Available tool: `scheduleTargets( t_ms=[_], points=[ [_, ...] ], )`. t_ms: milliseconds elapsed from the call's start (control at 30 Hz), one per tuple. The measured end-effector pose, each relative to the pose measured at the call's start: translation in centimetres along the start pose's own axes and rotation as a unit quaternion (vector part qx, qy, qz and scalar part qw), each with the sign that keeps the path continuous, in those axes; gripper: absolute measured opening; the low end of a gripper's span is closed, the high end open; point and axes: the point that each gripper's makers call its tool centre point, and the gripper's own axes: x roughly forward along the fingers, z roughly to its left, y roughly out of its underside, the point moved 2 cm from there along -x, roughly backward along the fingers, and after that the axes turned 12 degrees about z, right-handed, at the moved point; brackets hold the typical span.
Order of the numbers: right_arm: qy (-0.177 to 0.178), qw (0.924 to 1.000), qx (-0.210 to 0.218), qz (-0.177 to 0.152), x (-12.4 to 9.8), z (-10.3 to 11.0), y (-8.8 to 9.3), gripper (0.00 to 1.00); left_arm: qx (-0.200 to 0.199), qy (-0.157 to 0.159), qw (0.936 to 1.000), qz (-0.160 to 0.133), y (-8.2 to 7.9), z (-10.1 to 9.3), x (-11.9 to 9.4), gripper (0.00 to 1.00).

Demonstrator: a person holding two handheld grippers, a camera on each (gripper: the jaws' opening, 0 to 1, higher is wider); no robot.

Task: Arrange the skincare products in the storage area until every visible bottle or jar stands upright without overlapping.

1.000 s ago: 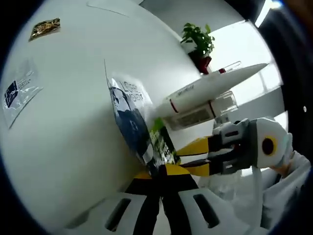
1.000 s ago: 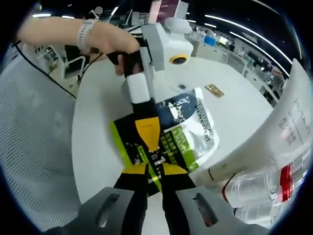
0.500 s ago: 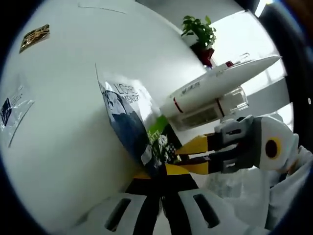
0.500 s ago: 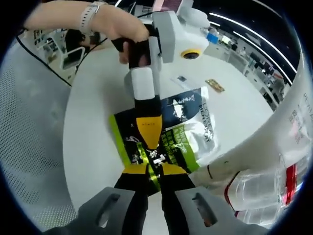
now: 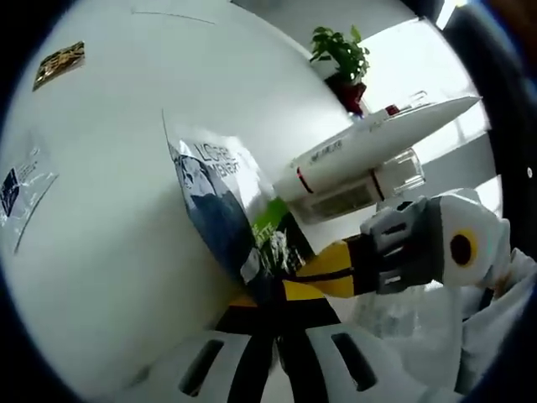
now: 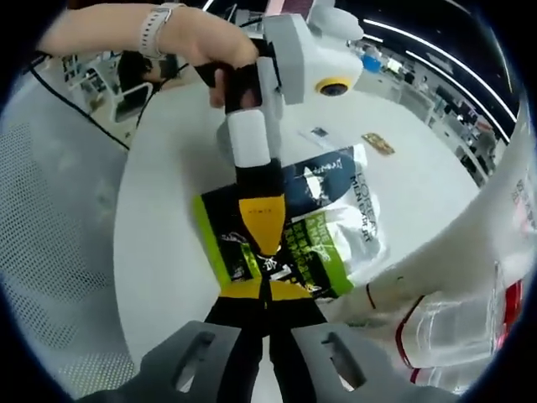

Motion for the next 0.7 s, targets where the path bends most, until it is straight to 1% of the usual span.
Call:
scheduleTargets(
  t_ms=[67,133,233,300,400,433,500,567,633,700],
  points=[
    [-0.001,1.0,0.002,0.001,0.1,0.0,0.0,0.01,0.017,-0.005,0.9998,-0.002,0.1,-0.2,0.0,0.0],
    [0.0,1.0,-0.003,0.005,0.2,0.0,-0.1,0.01,0.033,-0.01,0.9994,-0.006,0.5,-0.9,0.1,0.0],
    [0.002,0.9999,-0.007,0.009,0.2,0.0,0.0,0.01,0.048,-0.019,0.9986,-0.016,0.4,-1.1,-0.1,0.02],
    [-0.001,0.9999,-0.004,0.01,0.2,-0.2,0.0,0.01,0.066,-0.029,0.9972,-0.02,0.3,-1.2,-0.4,0.04],
    [-0.003,0.9999,0.0,0.01,0.2,-0.1,0.0,0.01,0.076,-0.026,0.9964,-0.027,0.3,-1.6,-1.0,0.05],
    [-0.002,0.9999,0.0,0.01,0.3,-0.1,0.0,0.01,0.089,-0.041,0.9945,-0.036,0.1,-1.4,-1.4,0.06],
    [-0.001,0.9999,-0.001,0.01,0.2,-0.1,-0.1,0.01,0.092,-0.057,0.9934,-0.04,0.0,-0.8,-2.1,0.08],
    [-0.001,1.0,-0.001,0.01,0.2,0.1,-0.1,0.01,0.089,-0.061,0.9931,-0.046,-0.2,-0.1,-2.8,0.08],
    [-0.003,1.0,0.0,0.009,0.3,0.1,-0.1,0.01,0.086,-0.073,0.9917,-0.061,-0.6,0.4,-3.5,0.08],
    [-0.005,1.0,0.002,0.009,0.3,0.0,-0.1,0.01,0.082,-0.083,0.9909,-0.068,-0.8,0.7,-4.0,0.08]
  ],
)
